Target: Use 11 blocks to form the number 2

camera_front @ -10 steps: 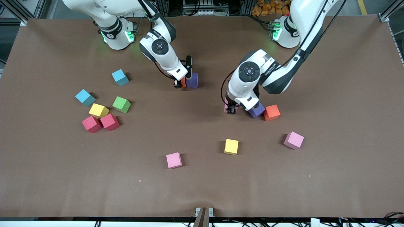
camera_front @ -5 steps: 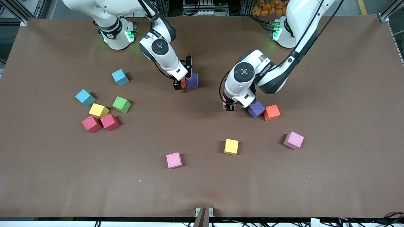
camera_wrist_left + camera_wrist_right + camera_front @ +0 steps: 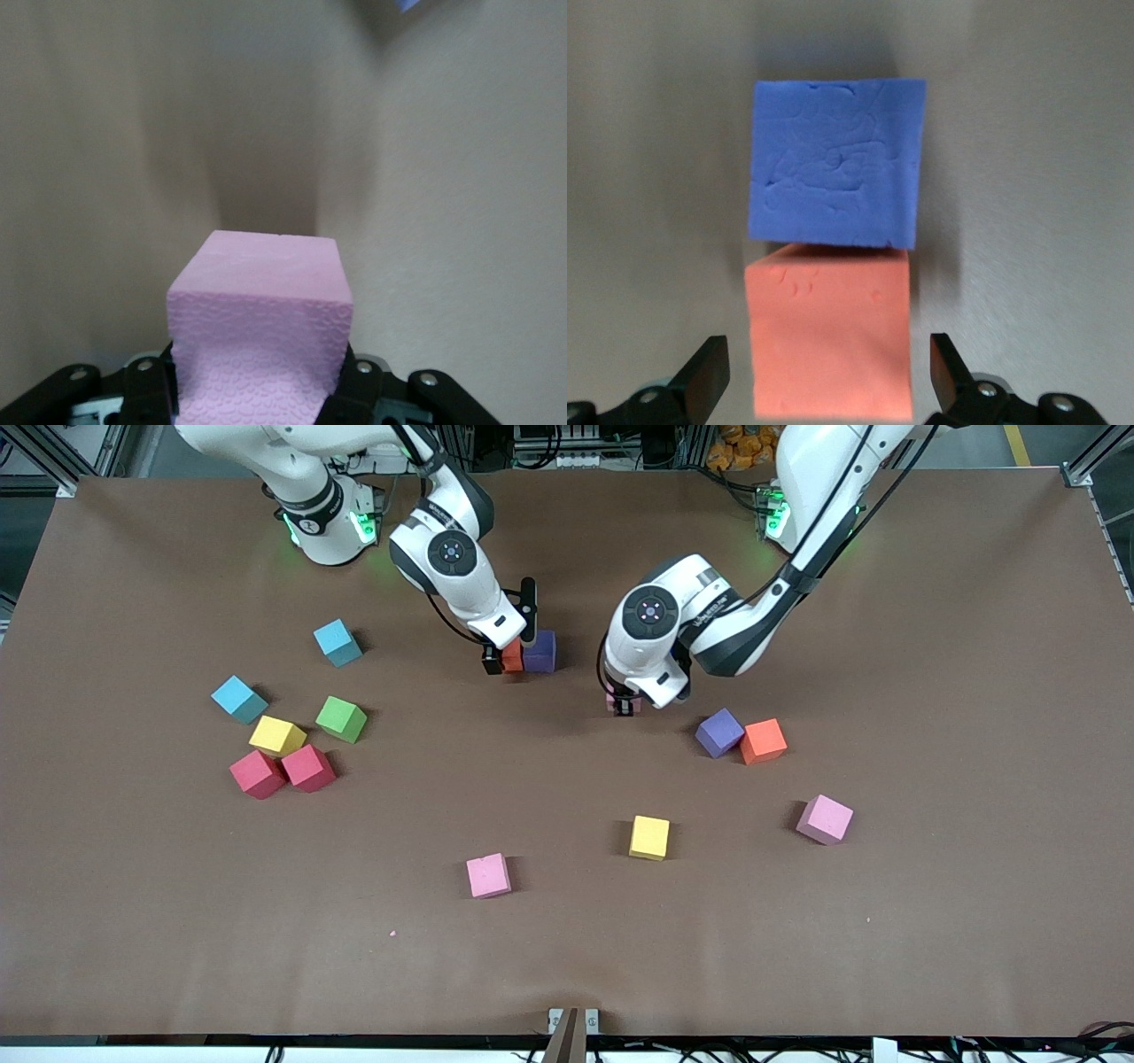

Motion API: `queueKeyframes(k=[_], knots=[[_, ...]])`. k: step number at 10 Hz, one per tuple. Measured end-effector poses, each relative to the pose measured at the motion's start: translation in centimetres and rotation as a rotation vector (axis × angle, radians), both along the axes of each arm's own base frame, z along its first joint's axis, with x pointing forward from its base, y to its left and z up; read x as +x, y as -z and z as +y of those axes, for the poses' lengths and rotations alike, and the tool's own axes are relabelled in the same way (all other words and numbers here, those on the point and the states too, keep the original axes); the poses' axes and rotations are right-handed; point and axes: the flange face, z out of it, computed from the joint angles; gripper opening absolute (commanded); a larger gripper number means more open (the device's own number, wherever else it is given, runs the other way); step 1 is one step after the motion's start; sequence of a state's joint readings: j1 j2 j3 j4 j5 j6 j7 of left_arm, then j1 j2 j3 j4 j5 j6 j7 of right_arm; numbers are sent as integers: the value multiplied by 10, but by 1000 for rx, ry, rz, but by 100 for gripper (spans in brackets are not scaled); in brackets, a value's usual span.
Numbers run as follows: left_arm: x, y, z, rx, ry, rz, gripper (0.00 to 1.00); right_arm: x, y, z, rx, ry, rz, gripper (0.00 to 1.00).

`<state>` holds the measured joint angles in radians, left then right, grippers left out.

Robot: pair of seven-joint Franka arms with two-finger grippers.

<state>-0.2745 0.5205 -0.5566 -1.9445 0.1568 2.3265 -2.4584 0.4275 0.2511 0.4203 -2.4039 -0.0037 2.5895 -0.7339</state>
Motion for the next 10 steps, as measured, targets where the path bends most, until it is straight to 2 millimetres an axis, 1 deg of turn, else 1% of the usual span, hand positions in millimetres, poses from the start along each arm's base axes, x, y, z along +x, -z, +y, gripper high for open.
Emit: queueKeyframes(k=[2,3,4,5,9,10], knots=[[-30,11,-20,-13,-9,-4,0,4,-34,-3,-24,-2,-27,100],[-41,13,-28,-20,-16,-8,0,10,-51,-11,-42,12,-35,100],[-51,14,-35,-26,-19,-11,0,20,-67,-26,-67,48,-38,100],[-59,15,-40,-35,-23,-15,0,40,-83,-49,-78,108,-48,100],[-87,27,-58,-67,2,-19,0,150,-152,-177,-76,428,-88,100],[-93,30,-62,-72,4,-16,0,170,-162,-209,-65,497,-109,100]])
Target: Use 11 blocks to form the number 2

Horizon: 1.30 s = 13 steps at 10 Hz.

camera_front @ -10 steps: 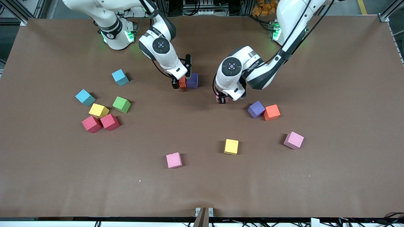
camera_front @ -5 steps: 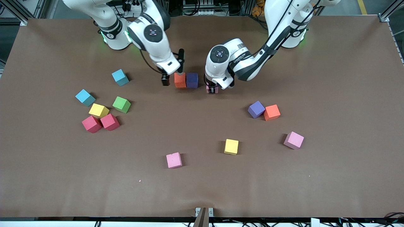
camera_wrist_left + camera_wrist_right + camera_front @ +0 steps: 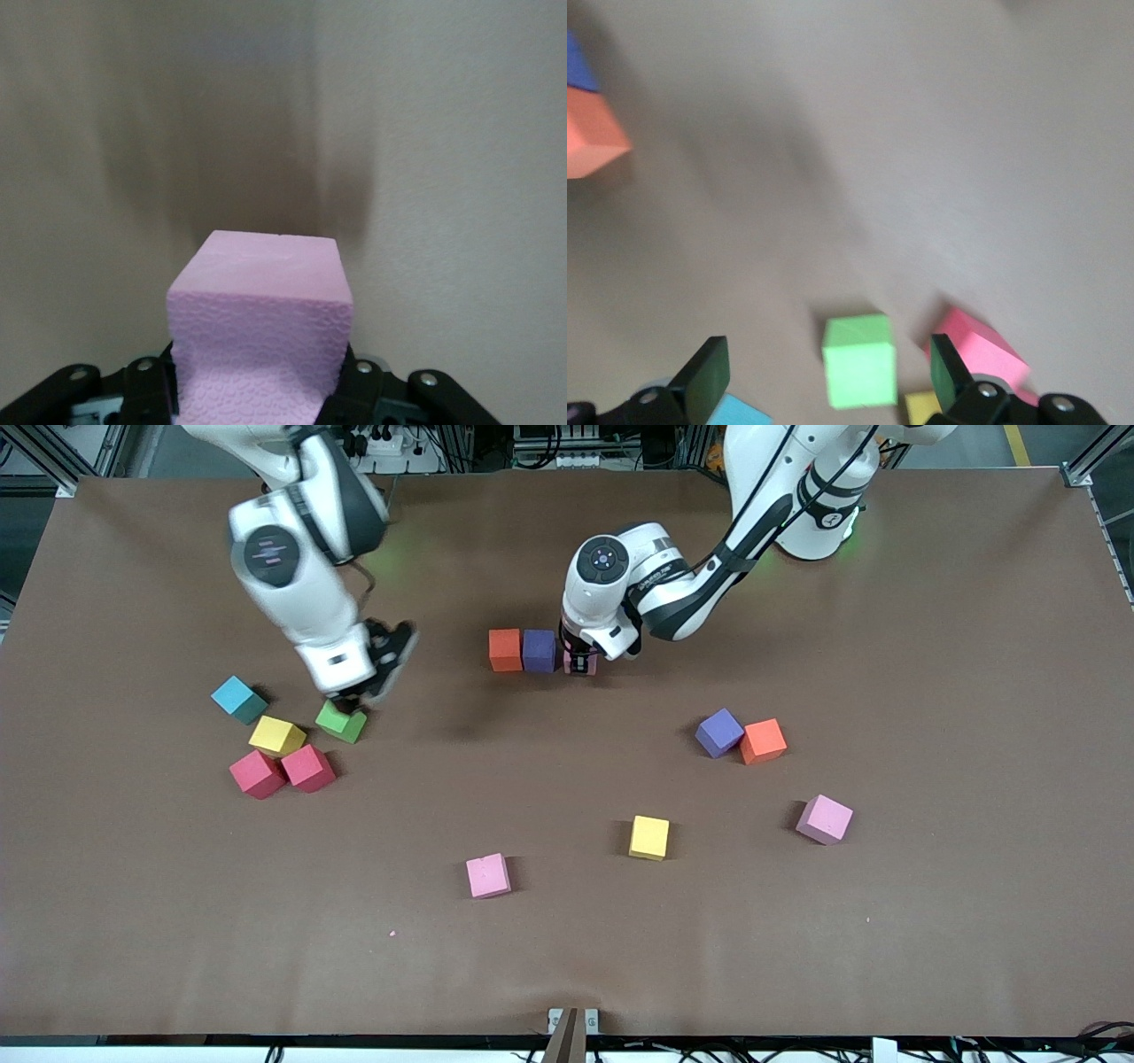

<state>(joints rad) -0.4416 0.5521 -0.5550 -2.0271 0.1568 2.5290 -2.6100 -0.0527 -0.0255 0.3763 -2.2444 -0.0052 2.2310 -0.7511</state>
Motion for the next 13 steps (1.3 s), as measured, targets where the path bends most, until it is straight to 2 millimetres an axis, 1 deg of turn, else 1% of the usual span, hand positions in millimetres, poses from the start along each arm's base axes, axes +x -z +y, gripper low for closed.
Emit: queueKeyframes(k=[1,2,3,4,6,7,8,9,10,11,12,13], knots=[[-3,3,-2,-3,1,3,0,14,-2,-31,8,63,-19,100],[-7,6,-5,-3,2,7,0,24,7,-64,13,126,-14,100],[-10,9,-8,-1,-2,10,0,30,23,-89,21,174,7,100],[-11,12,-10,1,-5,9,0,37,43,-109,37,212,11,100],[-10,19,-14,4,-9,6,0,47,77,-136,67,261,10,100],[-10,19,-17,1,-8,2,0,50,95,-154,81,292,14,100],[-9,19,-18,0,-7,2,0,52,106,-161,91,303,14,100],[-9,19,-20,-2,-7,3,0,53,117,-163,100,309,16,100],[-9,19,-21,-4,-7,2,9,55,126,-162,109,310,18,100],[-9,19,-21,-5,-6,2,92,56,134,-162,116,311,12,100],[-9,19,-22,-5,-3,0,100,57,141,-161,124,313,8,100],[-10,19,-23,-5,0,-3,100,57,148,-161,129,315,10,100]])
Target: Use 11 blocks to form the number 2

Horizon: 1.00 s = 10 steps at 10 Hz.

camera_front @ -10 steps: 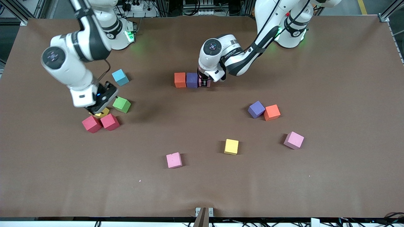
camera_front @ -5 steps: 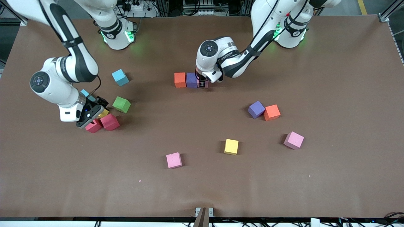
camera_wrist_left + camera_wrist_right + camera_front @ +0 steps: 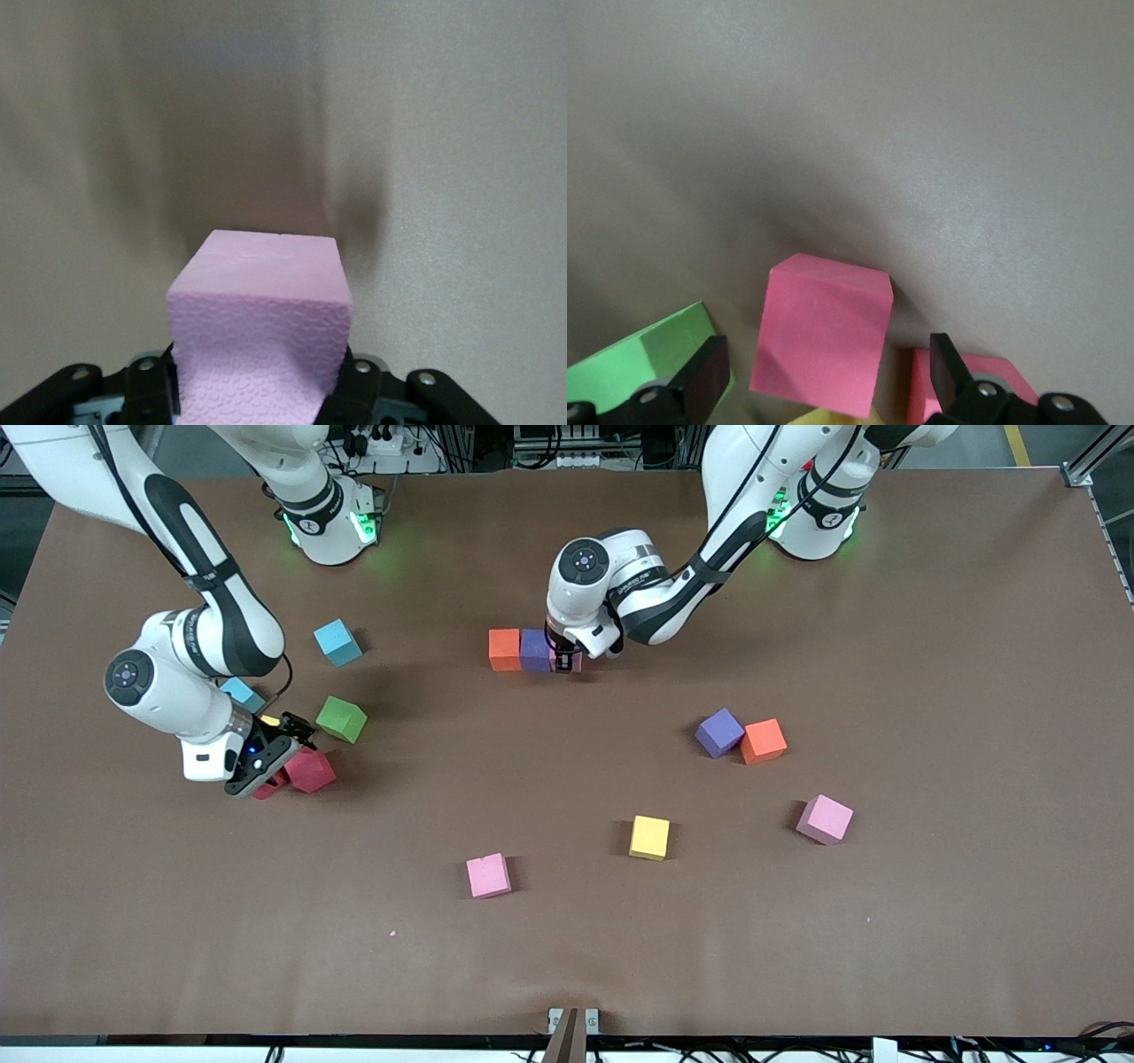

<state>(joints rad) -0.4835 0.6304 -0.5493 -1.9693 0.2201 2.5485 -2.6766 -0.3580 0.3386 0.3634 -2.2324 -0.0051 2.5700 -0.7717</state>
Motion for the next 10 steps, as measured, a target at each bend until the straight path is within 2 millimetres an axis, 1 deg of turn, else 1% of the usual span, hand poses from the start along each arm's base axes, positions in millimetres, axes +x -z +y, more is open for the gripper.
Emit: queueKeyframes(k=[3,4,5,6,7,8,9,10], knots=[[1,-2,2,50,17,-1,100,1,15,1,13,6,-6,100],[4,-11,4,80,43,-11,100,0,21,1,17,8,-3,100],[8,-26,6,106,76,-23,100,-1,26,1,21,10,1,100],[15,-46,12,124,111,-46,100,-1,29,0,22,13,4,86],[27,-66,21,129,140,-72,100,-1,31,-1,23,15,2,68],[47,-84,35,129,171,-94,100,0,32,-1,24,18,-3,51],[72,-96,57,131,209,-104,100,0,32,-1,24,19,-5,37],[102,-103,88,127,246,-103,100,1,32,-2,24,22,-7,35]])
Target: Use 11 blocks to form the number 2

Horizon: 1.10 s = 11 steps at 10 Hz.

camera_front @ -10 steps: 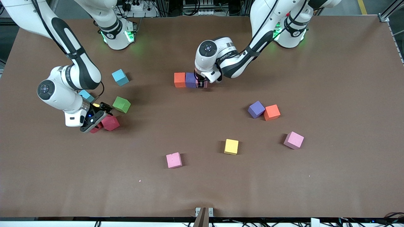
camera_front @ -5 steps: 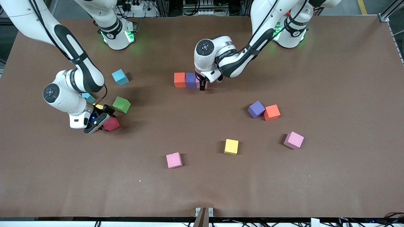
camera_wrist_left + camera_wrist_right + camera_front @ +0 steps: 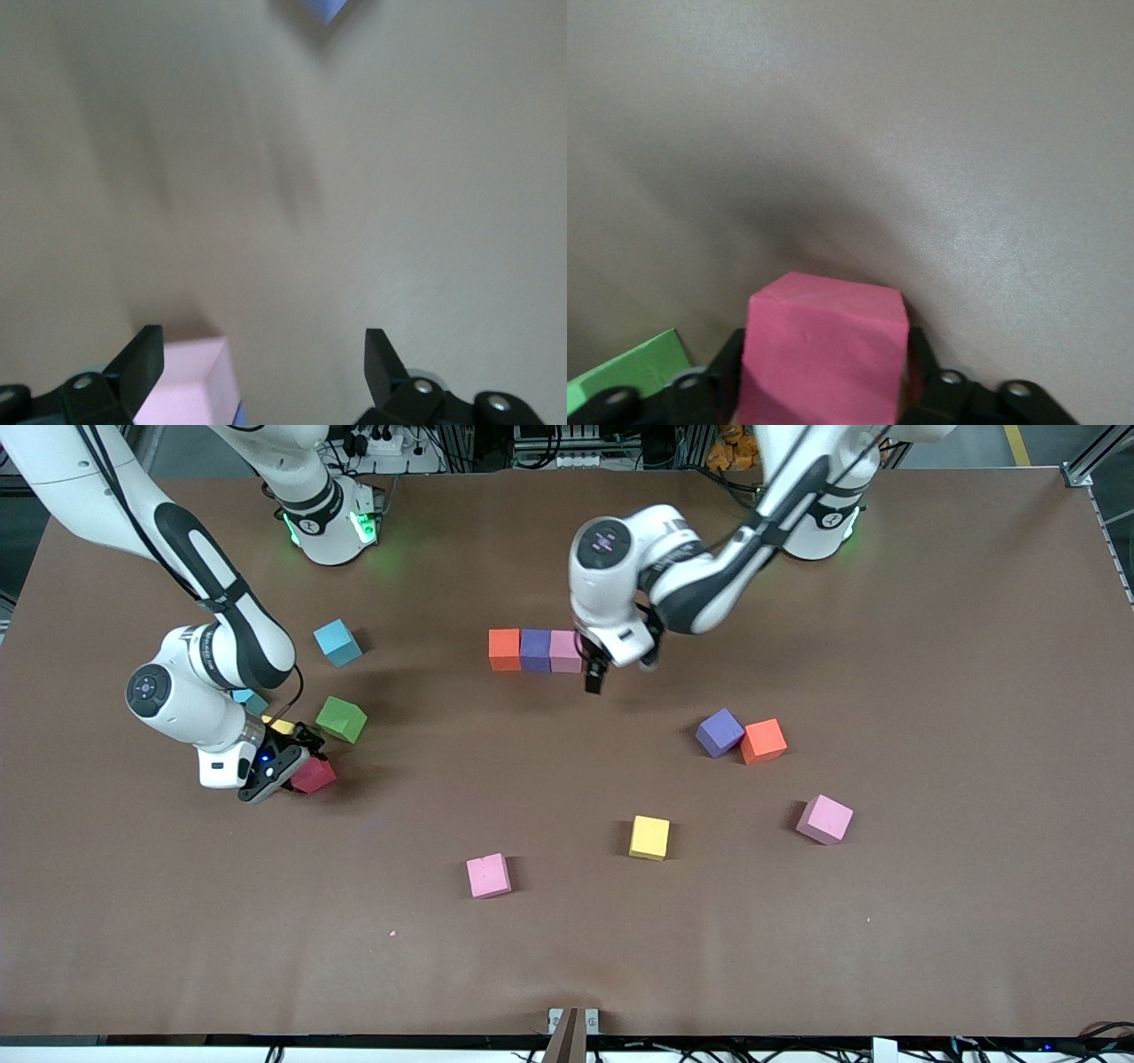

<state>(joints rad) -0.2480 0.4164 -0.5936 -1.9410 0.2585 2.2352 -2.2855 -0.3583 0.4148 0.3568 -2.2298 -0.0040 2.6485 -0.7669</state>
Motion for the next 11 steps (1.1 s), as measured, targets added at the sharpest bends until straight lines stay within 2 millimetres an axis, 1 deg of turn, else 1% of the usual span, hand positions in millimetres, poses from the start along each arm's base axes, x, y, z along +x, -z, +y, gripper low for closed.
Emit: queueKeyframes(k=[1,2,3,4,5,6,7,8,9,11], knots=[[27,-2,30,-8,21,5,100,2,-4,1,-1,11,3,35],[50,-1,58,-14,38,11,100,4,-13,7,-4,19,25,35],[64,3,83,-12,59,22,100,5,-31,23,-12,18,57,35],[67,15,103,-4,105,47,100,7,-56,47,-21,23,66,36],[66,29,122,4,173,79,100,7,-80,75,-26,49,59,37],[66,41,141,5,239,106,100,3,-93,103,-25,95,55,37],[67,48,155,2,299,124,100,-3,-98,133,-23,155,62,37],[67,53,164,-3,346,129,100,-13,-98,168,-22,224,78,39],[69,57,171,-1,377,113,100,-26,-99,208,-19,303,89,39],[69,64,176,-9,405,67,100,-54,-106,282,7,446,88,39]])
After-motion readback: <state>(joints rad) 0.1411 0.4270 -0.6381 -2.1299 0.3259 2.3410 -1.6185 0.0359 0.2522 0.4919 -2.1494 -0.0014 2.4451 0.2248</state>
